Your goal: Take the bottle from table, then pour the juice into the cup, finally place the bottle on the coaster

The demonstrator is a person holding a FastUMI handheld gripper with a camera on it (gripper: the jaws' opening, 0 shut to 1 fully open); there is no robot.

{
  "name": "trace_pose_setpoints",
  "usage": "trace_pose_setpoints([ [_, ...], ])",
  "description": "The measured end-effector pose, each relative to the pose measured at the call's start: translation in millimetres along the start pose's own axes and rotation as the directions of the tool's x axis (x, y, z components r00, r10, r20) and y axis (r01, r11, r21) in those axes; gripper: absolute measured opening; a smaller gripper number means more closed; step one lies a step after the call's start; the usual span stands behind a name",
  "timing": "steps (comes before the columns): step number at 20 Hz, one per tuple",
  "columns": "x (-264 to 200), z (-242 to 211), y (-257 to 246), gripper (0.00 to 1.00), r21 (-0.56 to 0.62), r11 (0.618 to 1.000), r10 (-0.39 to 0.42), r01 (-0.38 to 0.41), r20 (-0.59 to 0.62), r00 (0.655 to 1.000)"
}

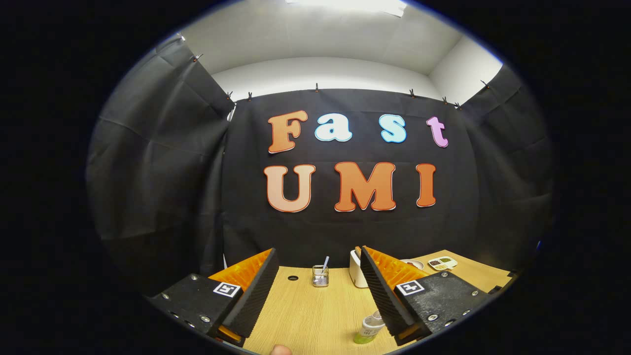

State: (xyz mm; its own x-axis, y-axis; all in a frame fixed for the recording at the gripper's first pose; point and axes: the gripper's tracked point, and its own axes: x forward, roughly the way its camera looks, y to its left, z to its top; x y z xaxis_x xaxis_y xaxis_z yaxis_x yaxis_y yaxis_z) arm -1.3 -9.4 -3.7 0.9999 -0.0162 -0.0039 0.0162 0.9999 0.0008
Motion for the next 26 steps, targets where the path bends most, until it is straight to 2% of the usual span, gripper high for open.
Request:
trace_pose_setpoints([
  [13, 0, -3, -3, 0.99, -0.014, 1.000, -0.010, 0.010, -0.005, 1.000],
  [17, 1, -11, -13, 0.99, -0.028, 0.999, -0.035, 0.034, -0.025, 0.999],
  [22, 2, -34, -32, 0.99, -0.028, 0.997, -0.077, 0.075, -0.059, 0.995],
  [26, 3, -79, -49, 0.99, -0.003, 0.996, -0.088, 0.089, -0.138, 0.987],
])
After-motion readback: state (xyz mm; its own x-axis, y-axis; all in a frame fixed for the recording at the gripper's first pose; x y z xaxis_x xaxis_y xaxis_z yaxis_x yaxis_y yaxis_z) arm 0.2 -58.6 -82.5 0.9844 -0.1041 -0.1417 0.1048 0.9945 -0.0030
